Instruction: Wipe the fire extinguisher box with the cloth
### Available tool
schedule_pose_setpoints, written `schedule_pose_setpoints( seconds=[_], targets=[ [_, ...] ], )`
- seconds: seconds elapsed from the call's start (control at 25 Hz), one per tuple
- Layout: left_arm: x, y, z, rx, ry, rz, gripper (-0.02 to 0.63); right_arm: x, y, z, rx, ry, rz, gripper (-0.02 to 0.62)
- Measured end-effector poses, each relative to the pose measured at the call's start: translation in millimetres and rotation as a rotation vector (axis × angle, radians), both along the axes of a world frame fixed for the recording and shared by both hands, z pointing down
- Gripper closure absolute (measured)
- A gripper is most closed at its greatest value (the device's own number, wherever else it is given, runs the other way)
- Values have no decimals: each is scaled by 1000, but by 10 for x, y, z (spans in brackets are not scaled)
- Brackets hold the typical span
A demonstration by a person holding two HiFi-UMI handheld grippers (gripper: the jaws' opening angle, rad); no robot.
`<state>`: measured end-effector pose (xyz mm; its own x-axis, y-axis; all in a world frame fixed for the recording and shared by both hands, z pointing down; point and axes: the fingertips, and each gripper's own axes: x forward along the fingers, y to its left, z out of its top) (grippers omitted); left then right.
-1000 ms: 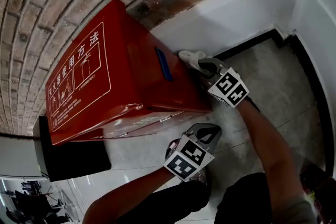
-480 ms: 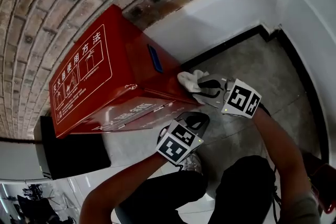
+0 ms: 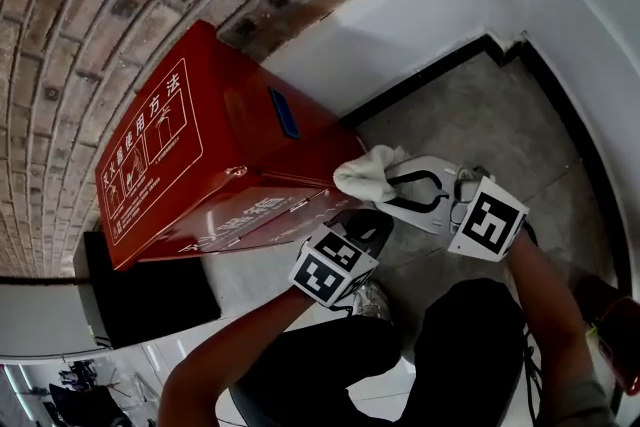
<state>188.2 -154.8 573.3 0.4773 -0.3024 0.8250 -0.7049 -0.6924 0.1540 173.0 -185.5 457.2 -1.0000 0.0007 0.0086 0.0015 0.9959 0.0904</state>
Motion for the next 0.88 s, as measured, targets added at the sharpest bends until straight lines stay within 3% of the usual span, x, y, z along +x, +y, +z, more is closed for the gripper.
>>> schedule_pose_setpoints(
  seconds=[0.12,0.28,0.48,0.88],
  targets=[
    [32,-13,-9,-2,15,-12,606,-111,-70,-138,40,-5,32,508],
    [56,-6,-12,1,29,-15,606,-279,-235,-90,104,102,80,507],
    [73,8,-37,-2,51,-16,606,-495,-599,-124,108,66,141,508],
    [19,-65,-120,32,76,-29,606,-972,-1432,-169,108,104,205,508]
  ],
)
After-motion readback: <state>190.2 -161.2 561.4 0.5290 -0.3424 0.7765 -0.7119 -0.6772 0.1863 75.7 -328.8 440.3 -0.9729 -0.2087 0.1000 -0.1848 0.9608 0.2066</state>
